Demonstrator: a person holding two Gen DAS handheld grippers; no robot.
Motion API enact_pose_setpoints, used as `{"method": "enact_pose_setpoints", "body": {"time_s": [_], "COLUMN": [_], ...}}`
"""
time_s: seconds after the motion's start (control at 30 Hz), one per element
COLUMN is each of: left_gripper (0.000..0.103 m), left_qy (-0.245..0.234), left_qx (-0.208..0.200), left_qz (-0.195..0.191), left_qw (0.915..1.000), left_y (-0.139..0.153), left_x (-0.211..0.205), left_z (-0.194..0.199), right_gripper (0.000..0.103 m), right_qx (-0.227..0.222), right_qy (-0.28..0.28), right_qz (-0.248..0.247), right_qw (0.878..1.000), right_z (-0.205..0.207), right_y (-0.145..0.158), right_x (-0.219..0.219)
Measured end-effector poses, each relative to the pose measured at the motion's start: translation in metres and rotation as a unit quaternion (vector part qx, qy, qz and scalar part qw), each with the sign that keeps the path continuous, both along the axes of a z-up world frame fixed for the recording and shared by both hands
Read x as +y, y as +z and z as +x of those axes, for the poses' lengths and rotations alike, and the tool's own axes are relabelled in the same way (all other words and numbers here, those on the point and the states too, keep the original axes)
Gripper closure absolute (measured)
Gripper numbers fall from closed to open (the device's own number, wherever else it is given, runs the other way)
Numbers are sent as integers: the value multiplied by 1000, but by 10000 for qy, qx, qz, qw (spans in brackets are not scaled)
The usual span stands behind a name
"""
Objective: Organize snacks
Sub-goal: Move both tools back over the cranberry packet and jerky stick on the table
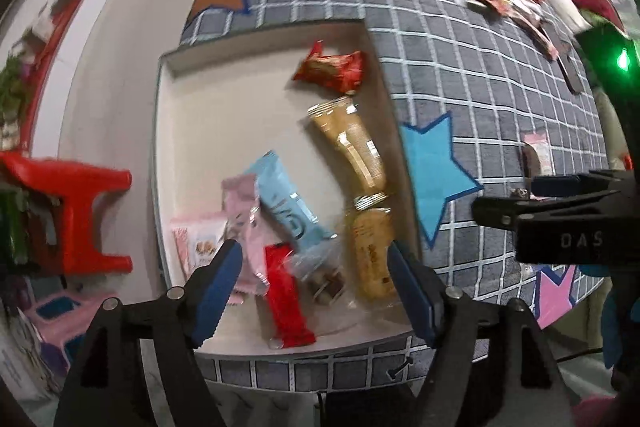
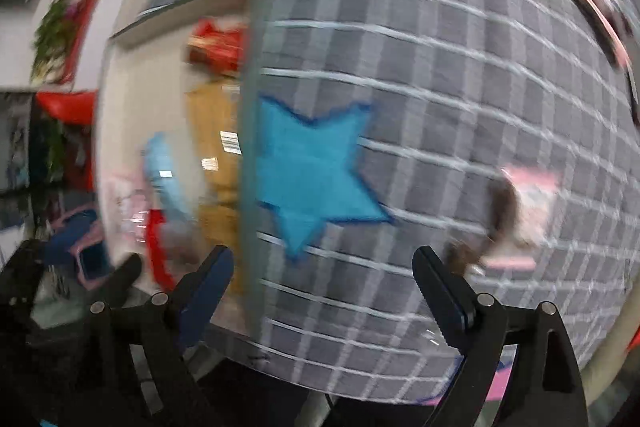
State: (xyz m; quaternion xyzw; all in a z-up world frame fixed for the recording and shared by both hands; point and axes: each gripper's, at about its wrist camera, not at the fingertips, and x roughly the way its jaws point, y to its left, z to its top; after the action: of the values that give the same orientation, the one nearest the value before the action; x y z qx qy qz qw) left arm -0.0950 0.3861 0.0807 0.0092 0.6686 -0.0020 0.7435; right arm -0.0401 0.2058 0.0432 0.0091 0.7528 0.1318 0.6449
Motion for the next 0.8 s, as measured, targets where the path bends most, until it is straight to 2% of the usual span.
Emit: {"method": "enact_pose_setpoints", "body": {"time_s": [0.37,0.53,0.8], "left_gripper": [24,24,24], "left_qy": [-529,-634,-761], "left_qx": [-53,-32,25], "left_qz": [246,308,390], "left_qw": [9983,9975,9963], "left_y": [1,2,-1], "left_x": [-45,-56,-71], "left_z": [9,11,11], "right_gripper": [11,11,11], "right_qx": [307,356,442], "right_qy": [-1034,-1178,-1264], "right_qz": [-86,-62,-62], "right_qw": [9941,9924,9910], "right_z": [-16,-20,-21], "right_y": [-24,-33,-36], "right_x": [-89,-117,-128]}}
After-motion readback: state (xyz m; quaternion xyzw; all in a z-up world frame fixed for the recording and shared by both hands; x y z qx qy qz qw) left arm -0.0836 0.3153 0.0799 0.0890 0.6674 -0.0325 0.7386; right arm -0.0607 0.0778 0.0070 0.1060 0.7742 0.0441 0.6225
